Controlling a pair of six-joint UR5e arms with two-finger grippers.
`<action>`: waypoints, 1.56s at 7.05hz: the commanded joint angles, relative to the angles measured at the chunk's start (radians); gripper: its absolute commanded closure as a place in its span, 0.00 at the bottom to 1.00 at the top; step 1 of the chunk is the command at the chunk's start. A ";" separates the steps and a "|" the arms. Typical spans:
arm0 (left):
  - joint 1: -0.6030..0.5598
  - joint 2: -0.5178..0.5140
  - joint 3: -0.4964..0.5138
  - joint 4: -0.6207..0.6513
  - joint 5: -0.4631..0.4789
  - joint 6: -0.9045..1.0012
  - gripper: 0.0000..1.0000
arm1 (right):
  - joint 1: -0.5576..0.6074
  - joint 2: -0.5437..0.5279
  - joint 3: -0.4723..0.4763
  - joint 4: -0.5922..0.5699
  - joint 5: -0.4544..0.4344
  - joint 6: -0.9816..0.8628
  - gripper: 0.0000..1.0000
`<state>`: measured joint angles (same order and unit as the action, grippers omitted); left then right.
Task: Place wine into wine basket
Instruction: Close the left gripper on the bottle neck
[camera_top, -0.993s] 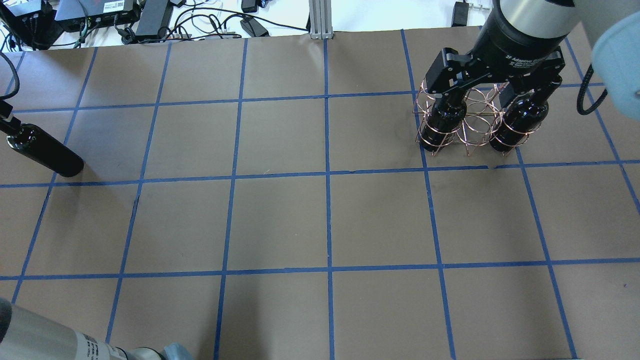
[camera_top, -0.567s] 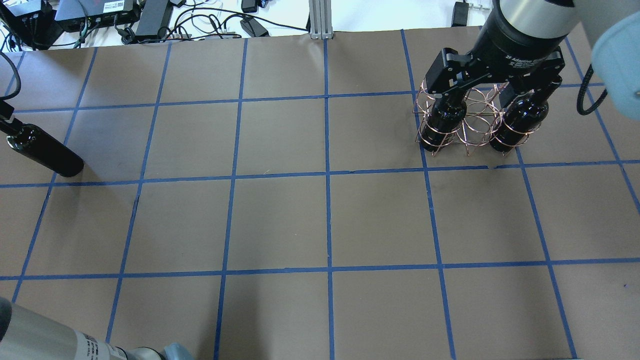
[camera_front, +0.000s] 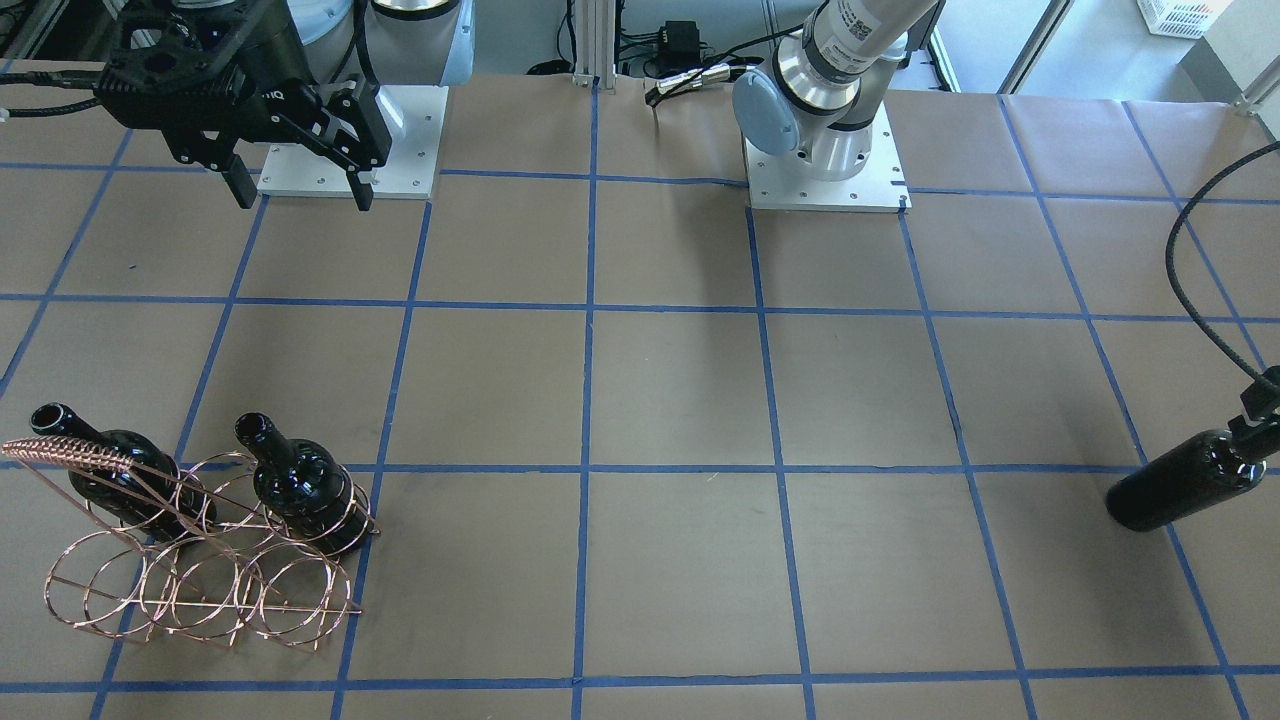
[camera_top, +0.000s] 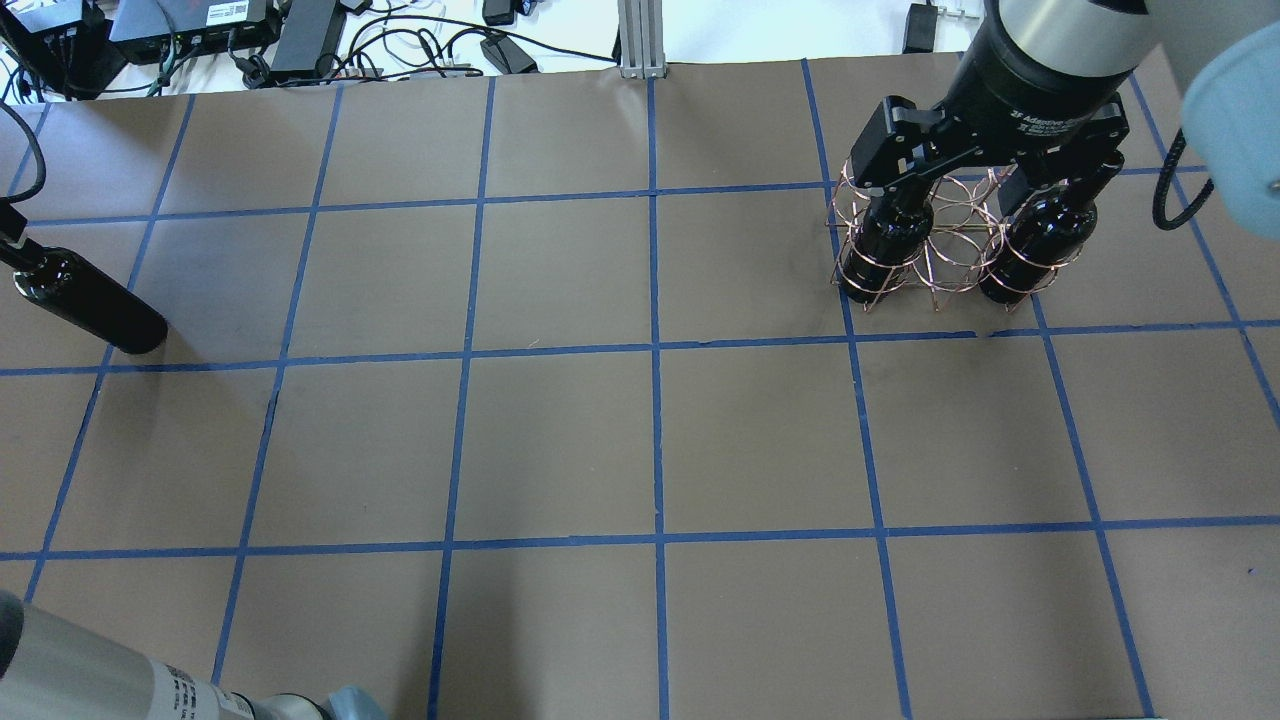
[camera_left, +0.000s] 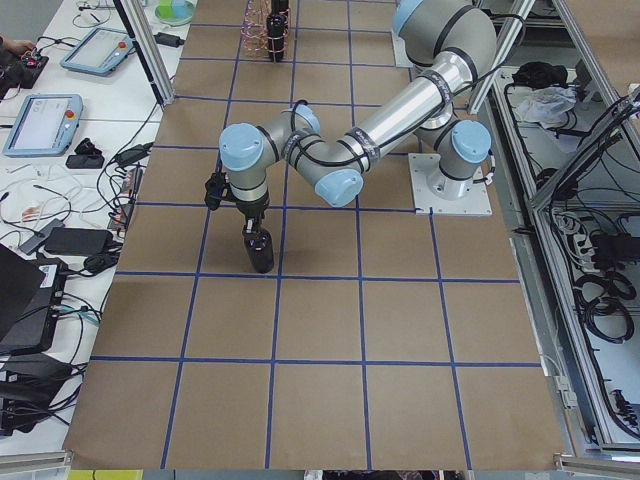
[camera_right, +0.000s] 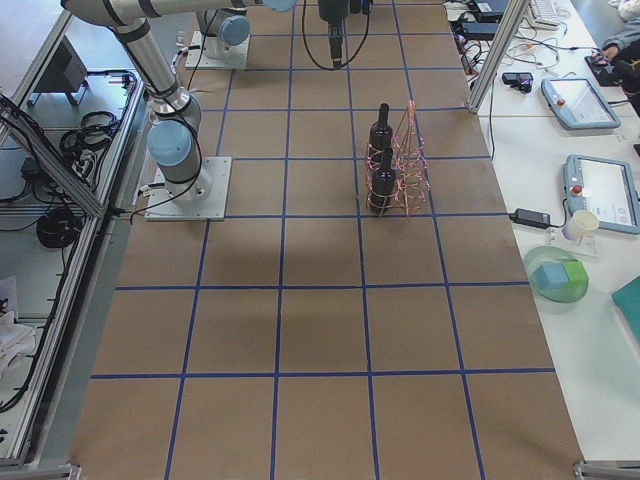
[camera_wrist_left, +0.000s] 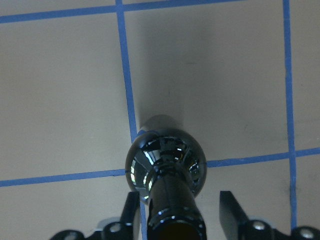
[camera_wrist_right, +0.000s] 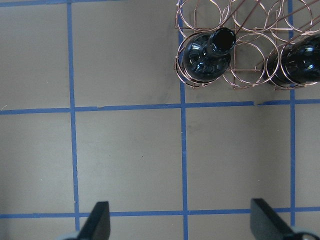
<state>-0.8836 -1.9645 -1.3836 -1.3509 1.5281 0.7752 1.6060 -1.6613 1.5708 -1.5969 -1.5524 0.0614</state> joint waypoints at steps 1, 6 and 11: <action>0.000 0.000 0.000 0.021 -0.011 -0.001 0.44 | 0.000 0.000 0.000 0.000 0.000 0.000 0.00; 0.000 -0.005 -0.005 0.021 -0.009 0.001 0.98 | 0.000 -0.001 0.000 0.000 0.000 0.000 0.00; -0.120 0.111 0.000 -0.043 0.003 -0.093 1.00 | 0.000 -0.001 0.000 0.000 0.002 0.000 0.00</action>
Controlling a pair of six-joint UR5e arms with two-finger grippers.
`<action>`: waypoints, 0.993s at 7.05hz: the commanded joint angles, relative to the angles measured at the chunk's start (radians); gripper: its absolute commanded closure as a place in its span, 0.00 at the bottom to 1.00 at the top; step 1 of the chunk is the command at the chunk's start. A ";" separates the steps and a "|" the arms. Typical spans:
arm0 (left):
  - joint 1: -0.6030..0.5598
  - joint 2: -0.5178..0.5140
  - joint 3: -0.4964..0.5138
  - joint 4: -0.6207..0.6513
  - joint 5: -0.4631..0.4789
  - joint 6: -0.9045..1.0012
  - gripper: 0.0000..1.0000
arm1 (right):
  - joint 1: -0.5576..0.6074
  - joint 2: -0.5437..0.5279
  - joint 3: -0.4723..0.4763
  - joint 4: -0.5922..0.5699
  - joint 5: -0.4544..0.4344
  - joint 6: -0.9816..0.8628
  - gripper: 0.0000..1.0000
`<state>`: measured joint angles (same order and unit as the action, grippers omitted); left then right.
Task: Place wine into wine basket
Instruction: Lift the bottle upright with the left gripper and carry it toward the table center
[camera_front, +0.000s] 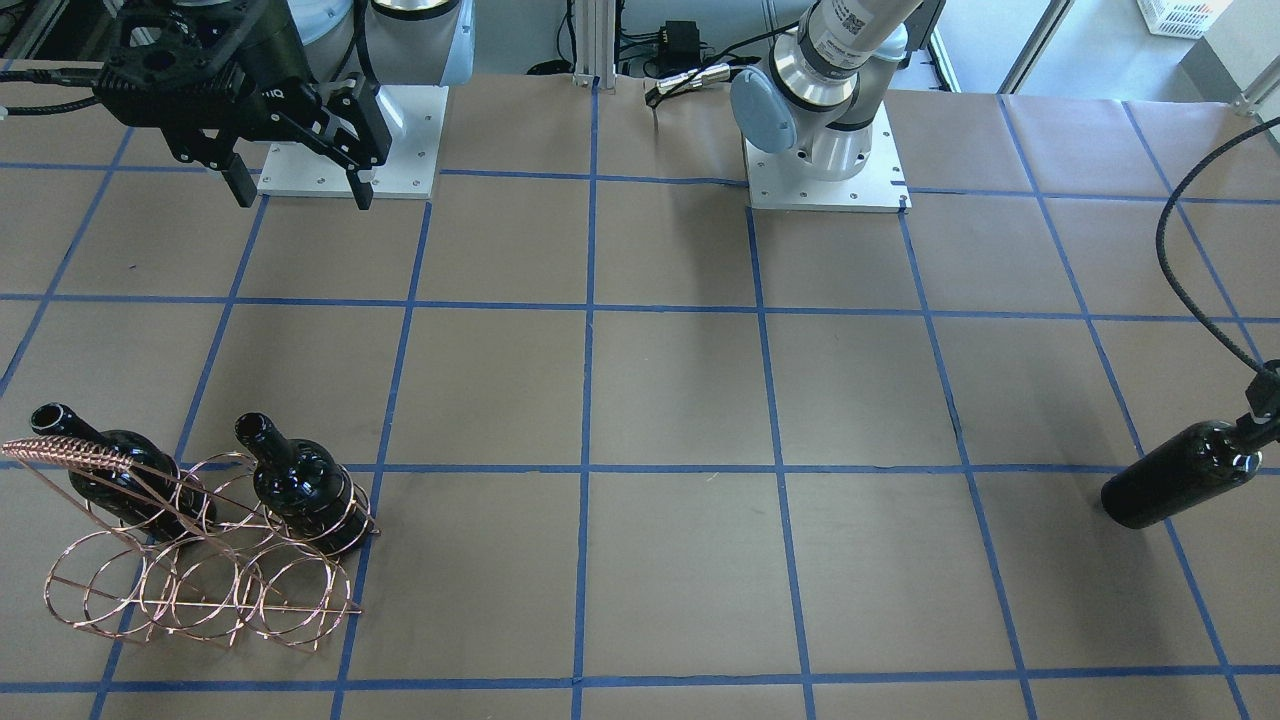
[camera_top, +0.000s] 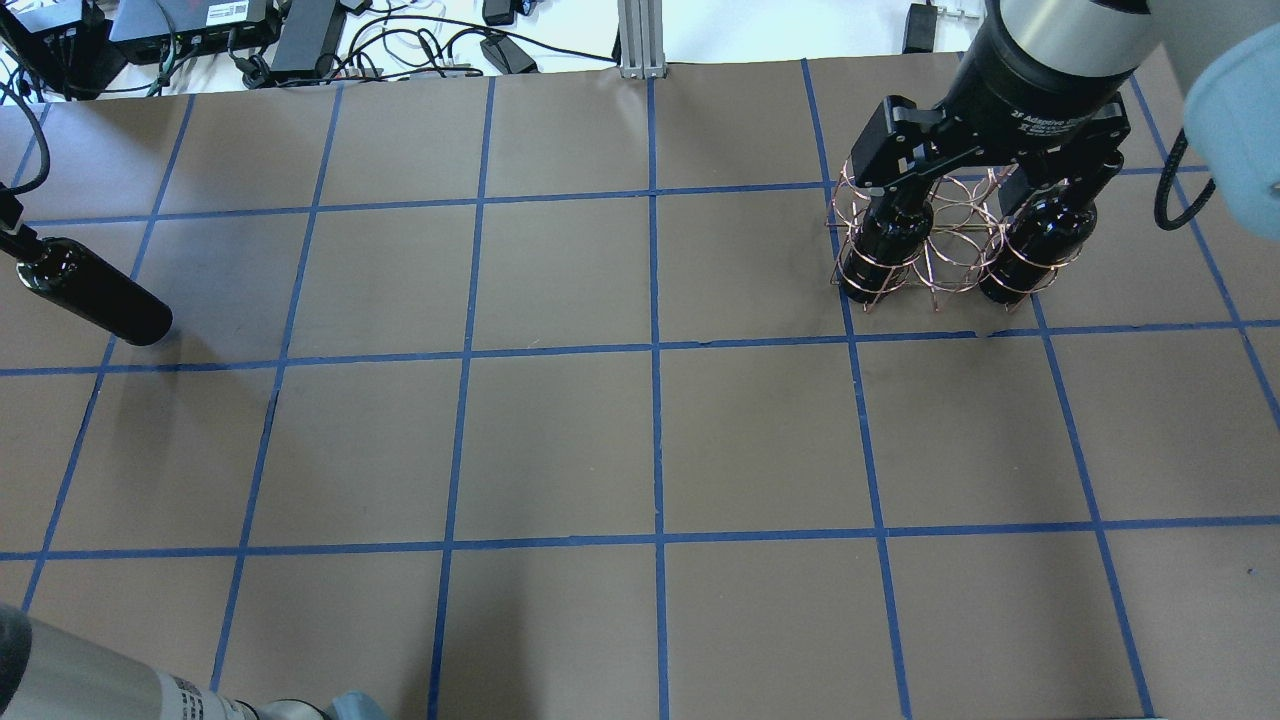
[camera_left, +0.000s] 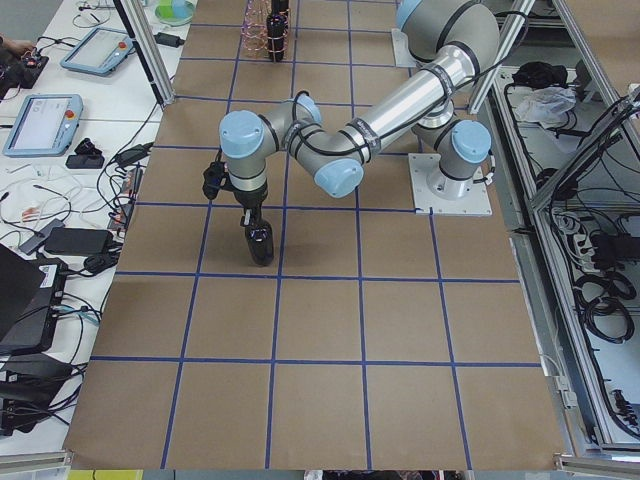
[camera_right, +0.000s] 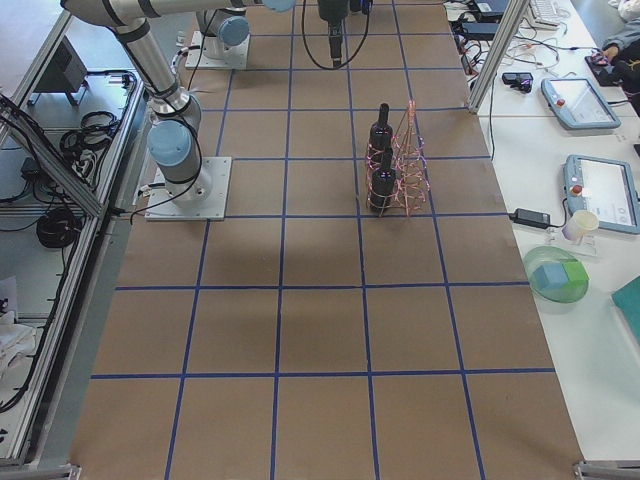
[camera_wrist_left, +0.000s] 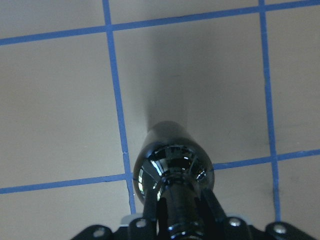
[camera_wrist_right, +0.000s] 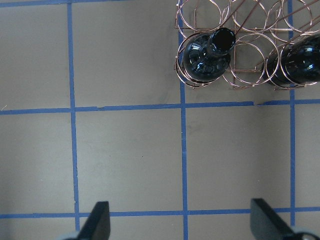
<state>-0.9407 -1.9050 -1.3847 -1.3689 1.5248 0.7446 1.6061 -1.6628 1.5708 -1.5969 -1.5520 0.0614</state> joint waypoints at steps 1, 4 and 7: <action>-0.138 0.097 -0.002 -0.070 0.005 -0.177 1.00 | 0.000 0.000 0.000 0.000 0.000 0.000 0.00; -0.373 0.193 -0.061 -0.084 -0.008 -0.493 1.00 | 0.000 0.000 0.000 0.000 0.001 0.000 0.00; -0.605 0.273 -0.169 -0.075 -0.005 -0.807 1.00 | -0.002 0.002 0.000 0.006 0.000 -0.002 0.00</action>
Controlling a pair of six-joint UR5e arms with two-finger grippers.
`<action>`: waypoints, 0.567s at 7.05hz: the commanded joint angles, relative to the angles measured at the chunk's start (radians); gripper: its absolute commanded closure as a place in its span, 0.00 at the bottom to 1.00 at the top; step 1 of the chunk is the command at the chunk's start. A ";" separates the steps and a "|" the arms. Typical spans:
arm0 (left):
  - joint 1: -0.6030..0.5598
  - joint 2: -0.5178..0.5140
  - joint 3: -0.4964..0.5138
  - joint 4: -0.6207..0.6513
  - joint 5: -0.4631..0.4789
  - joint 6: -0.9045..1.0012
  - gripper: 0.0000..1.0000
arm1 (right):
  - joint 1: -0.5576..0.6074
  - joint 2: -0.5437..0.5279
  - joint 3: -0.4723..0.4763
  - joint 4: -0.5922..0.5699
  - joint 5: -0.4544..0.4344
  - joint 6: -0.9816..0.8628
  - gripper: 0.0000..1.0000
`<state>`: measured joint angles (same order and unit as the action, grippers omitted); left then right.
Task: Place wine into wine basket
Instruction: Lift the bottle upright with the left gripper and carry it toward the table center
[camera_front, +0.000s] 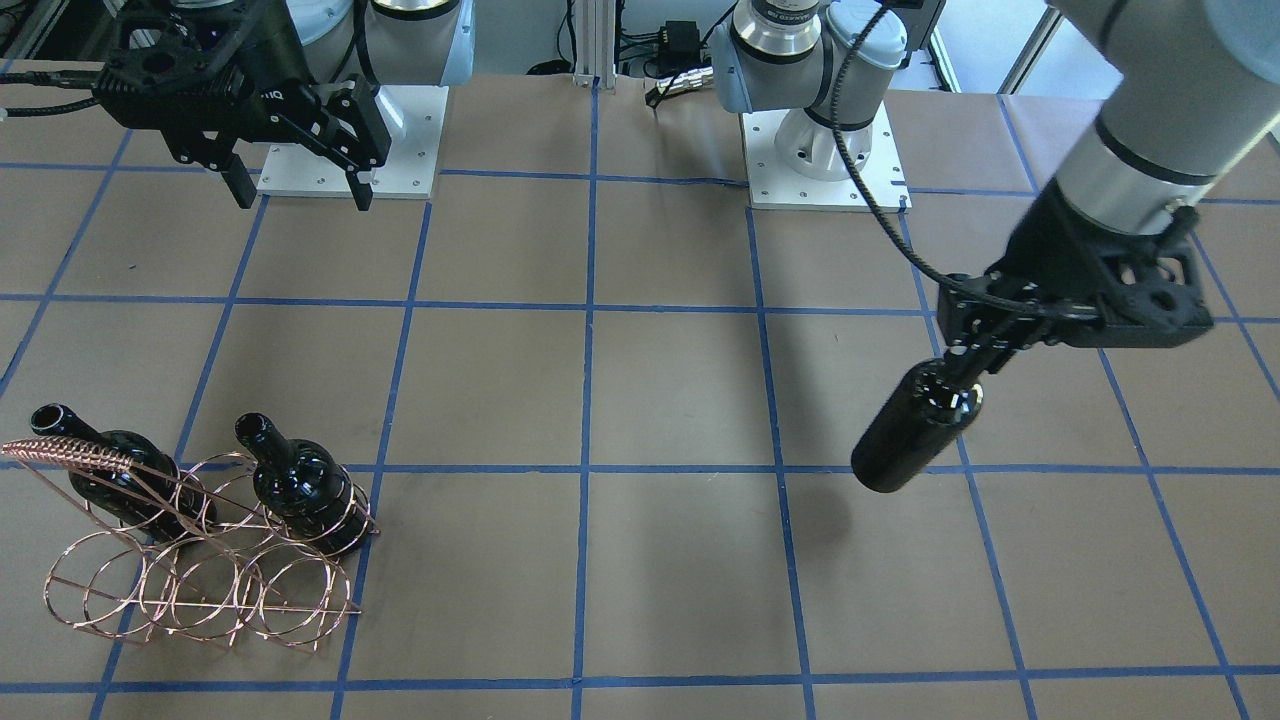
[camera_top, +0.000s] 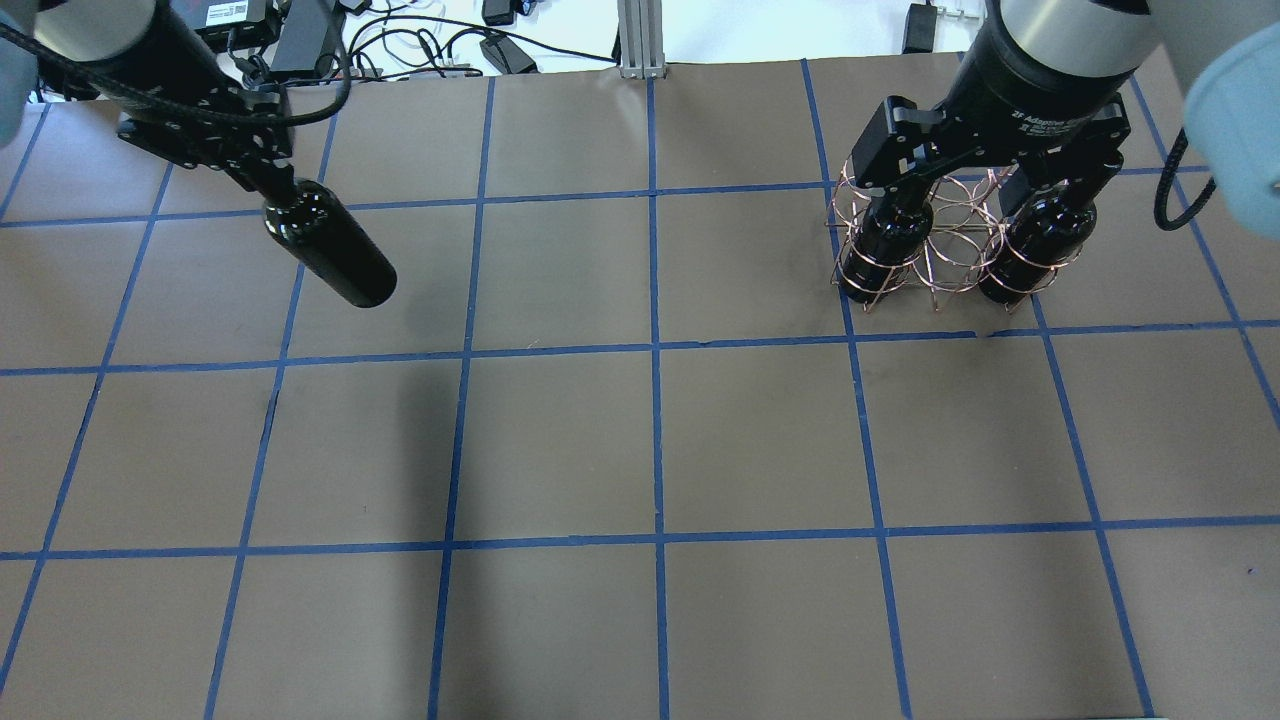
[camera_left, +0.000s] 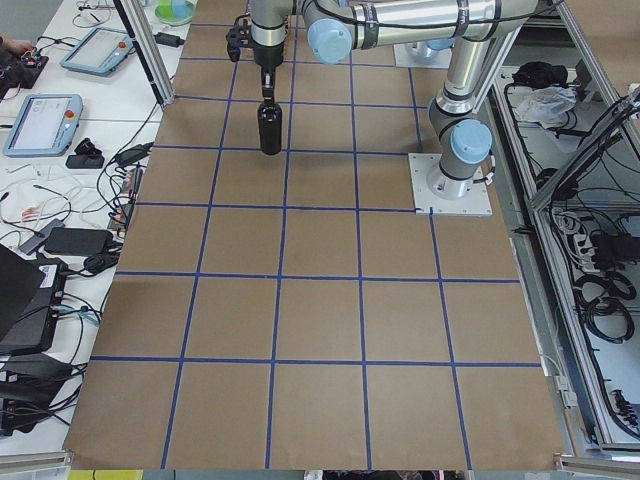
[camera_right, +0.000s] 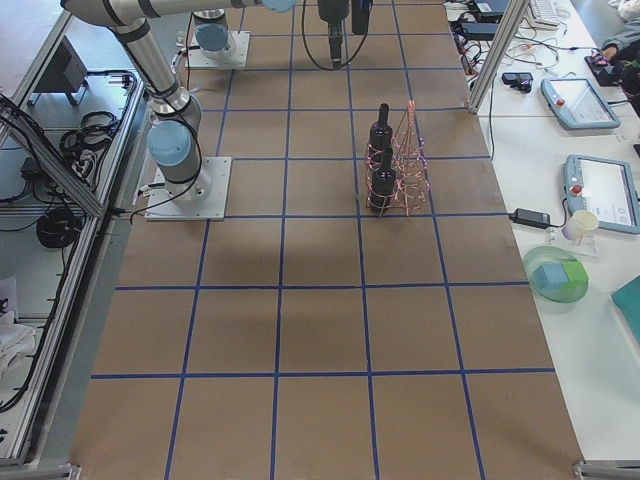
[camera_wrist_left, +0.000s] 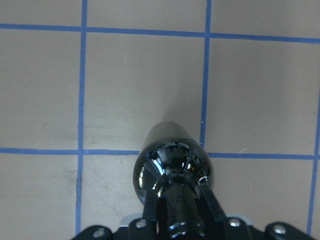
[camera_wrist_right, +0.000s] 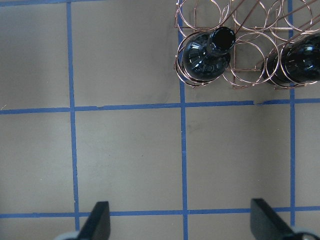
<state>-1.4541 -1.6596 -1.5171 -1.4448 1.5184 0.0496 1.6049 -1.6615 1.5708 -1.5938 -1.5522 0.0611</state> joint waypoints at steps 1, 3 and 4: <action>-0.168 0.035 -0.069 0.004 0.003 -0.170 1.00 | 0.000 0.000 0.000 0.011 -0.002 -0.003 0.00; -0.270 0.053 -0.132 0.040 0.002 -0.342 1.00 | 0.001 0.000 0.002 0.014 0.020 -0.044 0.00; -0.302 0.060 -0.152 0.040 0.002 -0.350 1.00 | 0.001 0.005 0.002 0.017 0.023 -0.046 0.00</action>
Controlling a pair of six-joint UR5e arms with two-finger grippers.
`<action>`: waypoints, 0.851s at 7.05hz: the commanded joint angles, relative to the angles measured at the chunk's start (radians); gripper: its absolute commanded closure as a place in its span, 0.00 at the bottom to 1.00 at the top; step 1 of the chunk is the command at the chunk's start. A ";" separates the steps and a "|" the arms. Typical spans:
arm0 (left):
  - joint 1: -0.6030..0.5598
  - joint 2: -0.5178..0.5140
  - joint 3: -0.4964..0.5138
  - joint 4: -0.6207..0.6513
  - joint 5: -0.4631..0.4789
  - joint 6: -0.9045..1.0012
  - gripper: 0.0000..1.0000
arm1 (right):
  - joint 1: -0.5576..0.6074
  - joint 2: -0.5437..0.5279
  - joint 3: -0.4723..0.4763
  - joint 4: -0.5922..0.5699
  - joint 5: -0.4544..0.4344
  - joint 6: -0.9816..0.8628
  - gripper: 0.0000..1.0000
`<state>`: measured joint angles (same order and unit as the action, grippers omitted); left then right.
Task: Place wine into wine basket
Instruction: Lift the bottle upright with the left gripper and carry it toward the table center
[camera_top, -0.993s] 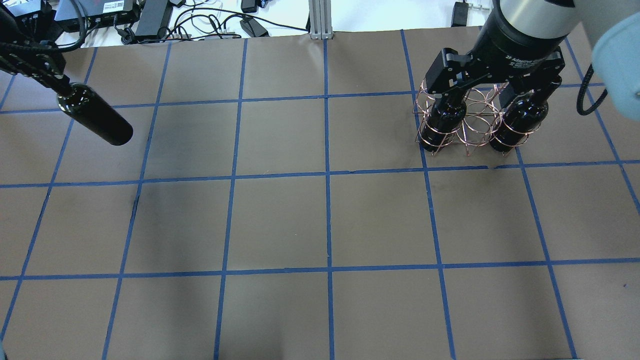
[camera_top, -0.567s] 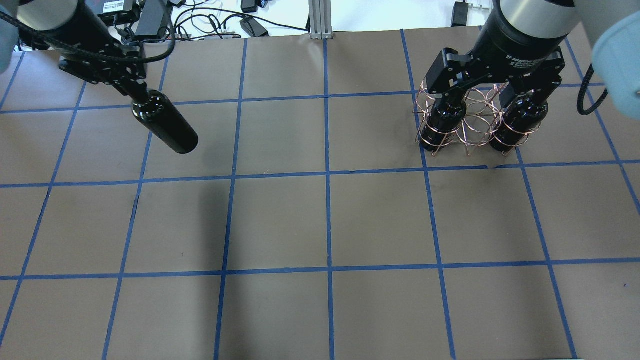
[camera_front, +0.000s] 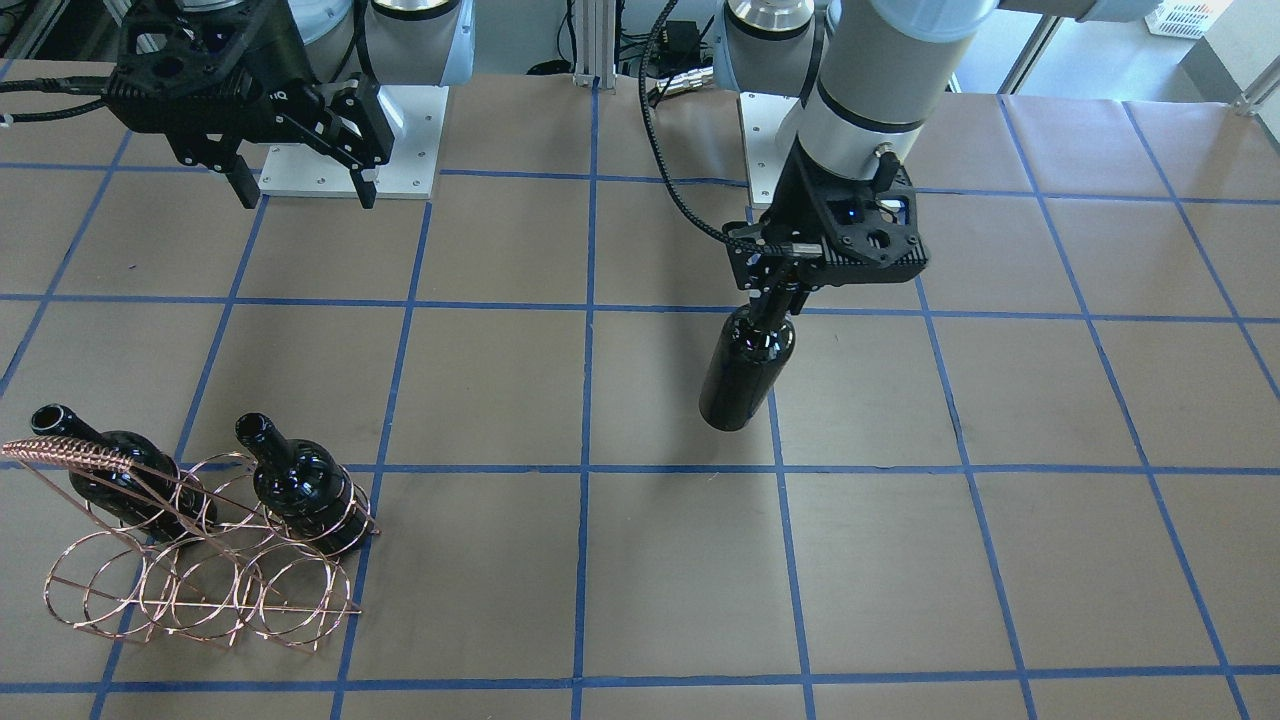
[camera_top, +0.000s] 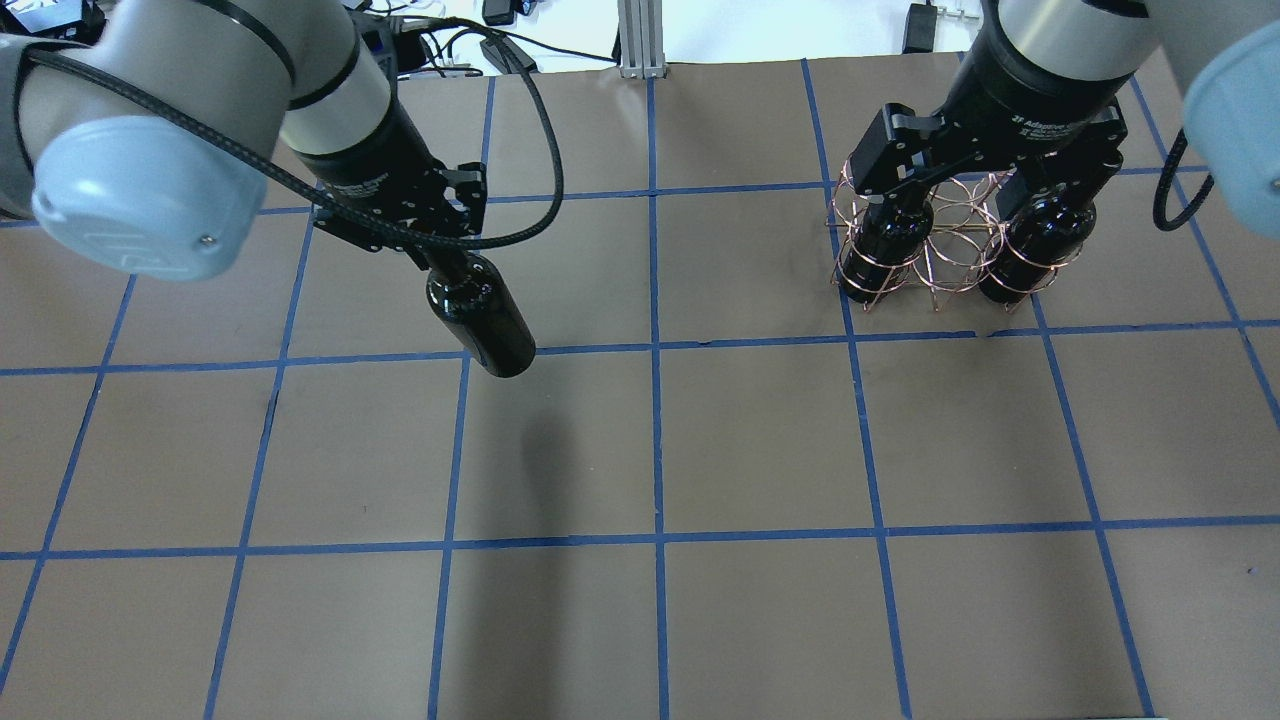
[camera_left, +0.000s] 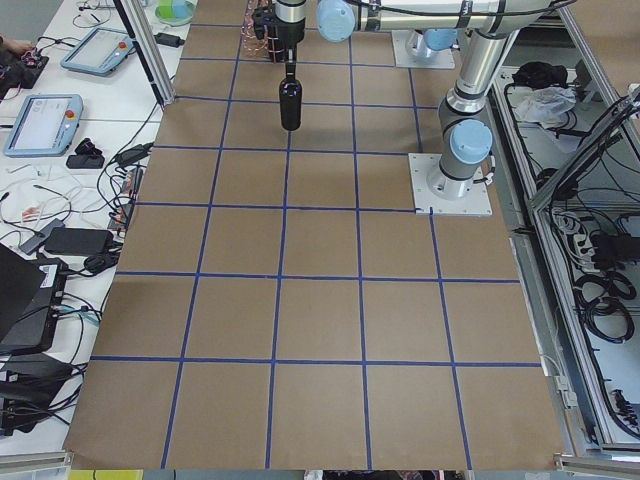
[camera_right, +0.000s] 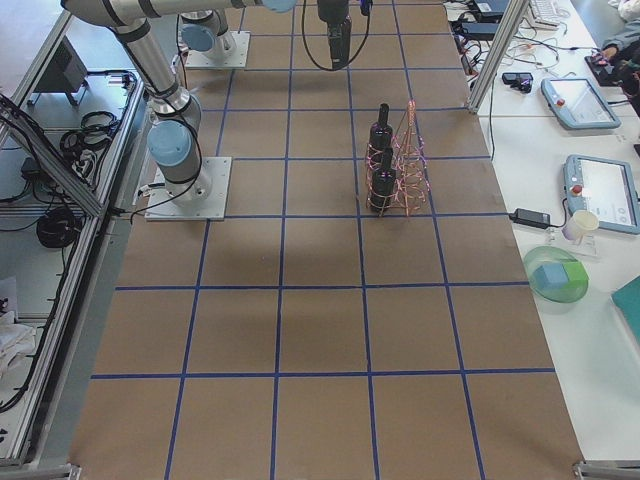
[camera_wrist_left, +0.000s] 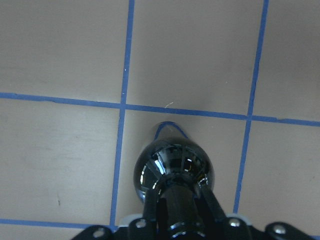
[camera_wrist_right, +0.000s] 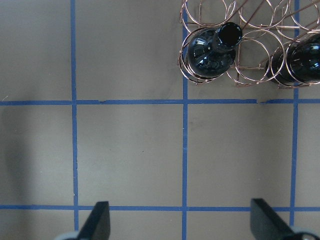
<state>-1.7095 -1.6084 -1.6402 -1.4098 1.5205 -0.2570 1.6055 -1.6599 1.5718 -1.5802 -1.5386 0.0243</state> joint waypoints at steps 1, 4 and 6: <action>-0.071 0.016 -0.058 0.020 0.000 -0.063 1.00 | 0.001 0.003 0.001 0.005 0.008 -0.007 0.00; -0.110 0.048 -0.156 0.049 0.004 -0.099 1.00 | 0.001 -0.001 0.020 0.003 0.006 -0.003 0.00; -0.133 0.053 -0.187 0.049 0.007 -0.110 1.00 | 0.001 0.000 0.020 0.003 0.002 0.000 0.00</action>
<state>-1.8259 -1.5592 -1.8062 -1.3614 1.5253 -0.3615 1.6061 -1.6604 1.5915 -1.5769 -1.5348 0.0228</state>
